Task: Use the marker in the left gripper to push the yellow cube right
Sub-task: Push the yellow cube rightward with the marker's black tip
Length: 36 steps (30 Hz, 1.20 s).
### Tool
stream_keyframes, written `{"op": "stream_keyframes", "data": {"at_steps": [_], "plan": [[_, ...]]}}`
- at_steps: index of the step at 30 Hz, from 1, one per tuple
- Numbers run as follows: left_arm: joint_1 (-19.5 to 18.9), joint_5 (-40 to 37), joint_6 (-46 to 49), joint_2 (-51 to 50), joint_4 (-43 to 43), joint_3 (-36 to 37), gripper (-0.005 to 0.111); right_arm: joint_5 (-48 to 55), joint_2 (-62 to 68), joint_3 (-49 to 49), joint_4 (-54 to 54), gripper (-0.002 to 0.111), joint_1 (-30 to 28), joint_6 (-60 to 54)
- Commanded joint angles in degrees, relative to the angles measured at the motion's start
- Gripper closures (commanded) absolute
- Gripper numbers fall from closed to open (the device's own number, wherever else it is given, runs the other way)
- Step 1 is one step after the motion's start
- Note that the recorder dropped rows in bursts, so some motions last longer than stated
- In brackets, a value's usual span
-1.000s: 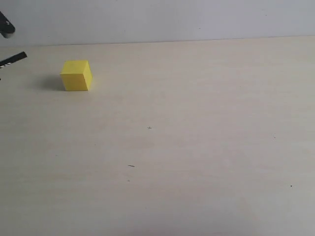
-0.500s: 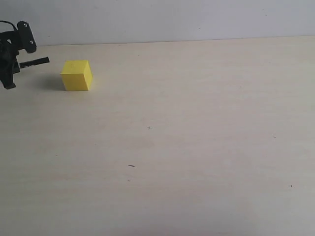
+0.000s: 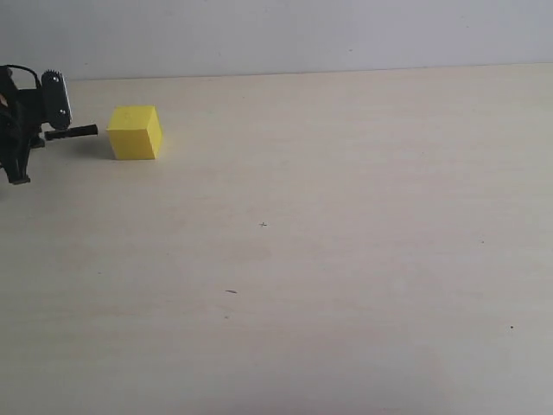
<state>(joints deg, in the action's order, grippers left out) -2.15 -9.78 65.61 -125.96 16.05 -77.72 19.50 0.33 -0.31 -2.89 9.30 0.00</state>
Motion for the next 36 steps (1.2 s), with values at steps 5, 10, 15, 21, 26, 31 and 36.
{"op": "stream_keyframes", "data": {"at_steps": [5, 10, 15, 21, 26, 31, 36], "plan": [[0.91, 7.22, 1.87, 1.08, 3.85, 3.29, 0.107, -0.51, -0.33, 0.31, -0.03, 0.108, -0.43, 0.0], [0.91, 10.11, 0.5, 1.08, 4.49, 4.25, 0.107, -0.51, -0.33, 0.31, -0.03, 0.108, -0.43, 0.0], [2.26, 10.44, 0.71, 1.08, 5.55, 5.27, 0.107, -0.51, -0.33, 0.31, -0.03, 0.108, -0.43, 0.0], [9.62, 12.2, -4.38, 1.08, 4.75, 6.25, 0.107, -0.51, -0.33, 0.31, -0.03, 0.108, -0.43, 0.0], [8.47, 10.99, -8.41, 1.49, 3.03, 6.38, 0.107, -0.51, -0.33, 0.31, -0.03, 0.108, -0.43, 0.0], [8.26, 8.07, -9.08, 2.19, 3.25, 6.38, 0.107, -0.51, -0.33, 0.31, -0.03, 0.108, -0.33, 0.31], [11.03, 6.8, -8.71, 2.66, 3.89, 6.38, 0.107, -0.51, -0.33, 0.31, -0.03, 0.108, -0.33, 0.31]]}}
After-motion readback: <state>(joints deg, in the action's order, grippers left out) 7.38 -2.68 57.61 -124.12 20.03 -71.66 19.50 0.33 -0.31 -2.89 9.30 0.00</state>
